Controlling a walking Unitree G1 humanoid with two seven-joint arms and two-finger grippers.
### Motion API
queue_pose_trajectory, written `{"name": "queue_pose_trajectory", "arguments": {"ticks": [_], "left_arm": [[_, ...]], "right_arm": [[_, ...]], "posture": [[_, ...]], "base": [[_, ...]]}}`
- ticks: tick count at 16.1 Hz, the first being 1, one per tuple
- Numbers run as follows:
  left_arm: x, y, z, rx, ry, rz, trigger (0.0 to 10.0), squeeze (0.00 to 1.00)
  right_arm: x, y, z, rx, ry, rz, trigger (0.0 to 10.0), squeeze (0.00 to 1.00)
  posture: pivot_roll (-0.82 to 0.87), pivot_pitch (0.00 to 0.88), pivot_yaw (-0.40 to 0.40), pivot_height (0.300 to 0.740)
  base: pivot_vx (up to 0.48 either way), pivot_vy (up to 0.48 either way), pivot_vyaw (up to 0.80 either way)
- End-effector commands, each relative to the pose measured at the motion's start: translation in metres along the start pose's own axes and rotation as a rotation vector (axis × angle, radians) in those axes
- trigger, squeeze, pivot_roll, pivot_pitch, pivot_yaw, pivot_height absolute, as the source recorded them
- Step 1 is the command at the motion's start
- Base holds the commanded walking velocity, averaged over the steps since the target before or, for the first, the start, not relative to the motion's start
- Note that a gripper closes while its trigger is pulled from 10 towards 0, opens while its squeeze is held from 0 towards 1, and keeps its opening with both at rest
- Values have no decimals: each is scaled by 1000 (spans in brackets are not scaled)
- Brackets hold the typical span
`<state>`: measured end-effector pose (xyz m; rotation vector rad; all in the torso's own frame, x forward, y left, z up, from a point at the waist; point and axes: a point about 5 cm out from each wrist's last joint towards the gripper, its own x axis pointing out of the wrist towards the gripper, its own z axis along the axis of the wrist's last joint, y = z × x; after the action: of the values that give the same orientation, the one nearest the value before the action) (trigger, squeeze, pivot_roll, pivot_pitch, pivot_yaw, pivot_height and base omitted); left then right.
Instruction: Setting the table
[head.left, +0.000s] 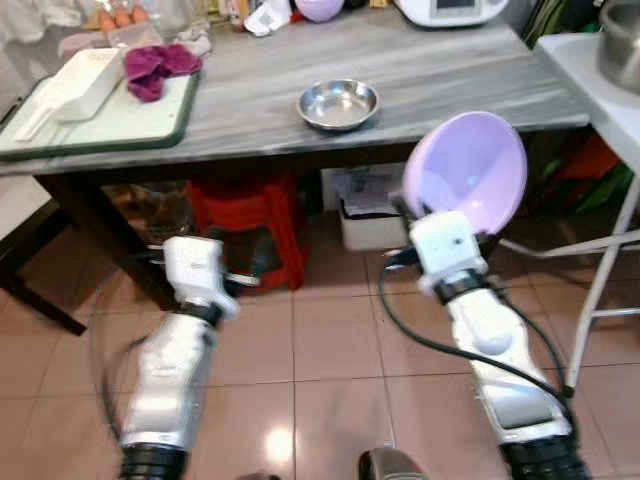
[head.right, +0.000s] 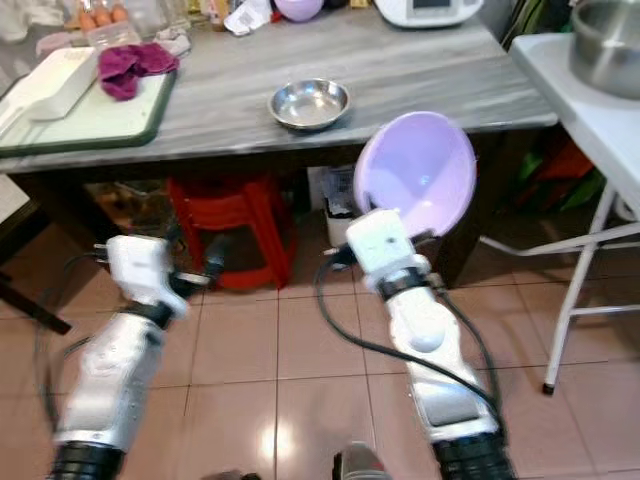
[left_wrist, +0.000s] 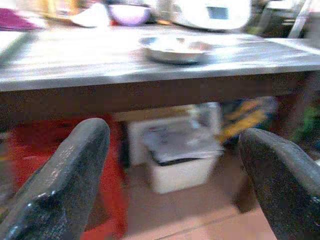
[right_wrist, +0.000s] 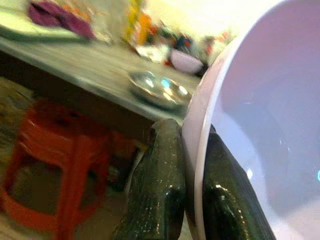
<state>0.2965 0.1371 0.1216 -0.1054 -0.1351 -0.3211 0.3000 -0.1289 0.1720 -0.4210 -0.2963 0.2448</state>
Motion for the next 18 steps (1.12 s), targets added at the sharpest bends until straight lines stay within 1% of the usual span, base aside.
{"name": "queue_pose_trajectory", "arguments": {"ticks": [1, 11, 14, 18], "left_arm": [[-4, 11, 3, 23, -2, 23, 10000, 0], [-3, 6, 1, 11, 1, 15, 10000, 0], [-3, 5, 1, 6, -2, 13, 10000, 0], [-2, 4, 2, 5, -7, 15, 10000, 0]], "right_arm": [[2, 3, 9, 13, -41, 4, 10000, 0], [0, 2, 8, -5, -39, 9, 10000, 0], [0, 2, 9, -9, -40, 8, 10000, 0], [0, 2, 8, -9, -38, 8, 10000, 0]], "posture": [[-136, 165, 43, 740], [-148, 172, 38, 740], [-148, 172, 38, 740], [-148, 173, 36, 740]], "base": [[398, 0, 0], [395, 0, 0], [395, 0, 417], [394, 0, 0]]}}
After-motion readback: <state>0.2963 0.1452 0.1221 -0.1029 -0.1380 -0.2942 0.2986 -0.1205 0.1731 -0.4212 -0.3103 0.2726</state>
